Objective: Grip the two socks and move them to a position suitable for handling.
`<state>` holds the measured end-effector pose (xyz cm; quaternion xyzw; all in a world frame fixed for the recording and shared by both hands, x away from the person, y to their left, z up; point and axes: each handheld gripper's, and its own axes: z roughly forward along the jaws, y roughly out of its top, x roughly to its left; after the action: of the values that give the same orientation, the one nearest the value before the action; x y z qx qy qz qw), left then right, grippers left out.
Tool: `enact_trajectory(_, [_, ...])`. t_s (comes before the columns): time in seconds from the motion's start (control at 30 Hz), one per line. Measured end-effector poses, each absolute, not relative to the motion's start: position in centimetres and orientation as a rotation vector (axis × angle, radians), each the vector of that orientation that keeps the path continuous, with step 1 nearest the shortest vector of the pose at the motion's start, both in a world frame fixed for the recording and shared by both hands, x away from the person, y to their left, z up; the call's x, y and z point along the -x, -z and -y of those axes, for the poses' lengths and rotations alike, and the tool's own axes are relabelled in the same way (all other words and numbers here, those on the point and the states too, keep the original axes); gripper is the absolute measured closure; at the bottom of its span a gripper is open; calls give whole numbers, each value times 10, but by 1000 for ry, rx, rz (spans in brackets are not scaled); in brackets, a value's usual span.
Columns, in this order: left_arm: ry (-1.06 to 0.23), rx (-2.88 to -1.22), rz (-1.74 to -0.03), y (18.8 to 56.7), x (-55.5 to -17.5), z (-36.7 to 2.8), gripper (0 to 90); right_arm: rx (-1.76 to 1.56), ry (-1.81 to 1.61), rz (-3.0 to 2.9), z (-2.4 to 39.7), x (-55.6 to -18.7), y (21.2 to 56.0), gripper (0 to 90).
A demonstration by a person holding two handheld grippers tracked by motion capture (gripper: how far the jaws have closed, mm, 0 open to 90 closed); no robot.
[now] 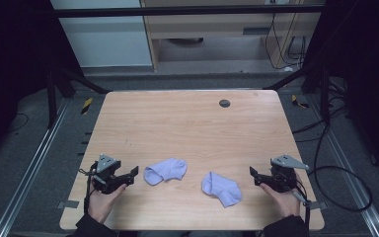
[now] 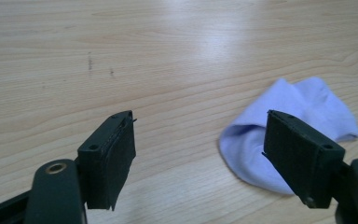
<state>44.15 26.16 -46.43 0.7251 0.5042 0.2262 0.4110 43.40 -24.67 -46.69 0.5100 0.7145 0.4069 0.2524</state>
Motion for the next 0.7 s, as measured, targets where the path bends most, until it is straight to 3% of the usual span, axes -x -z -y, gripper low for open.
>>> enact_trajectory(0.7, [-522,-1883,-1170,452,-434,-221,267,-1315,-1154,-2030,216,-417,450,300])
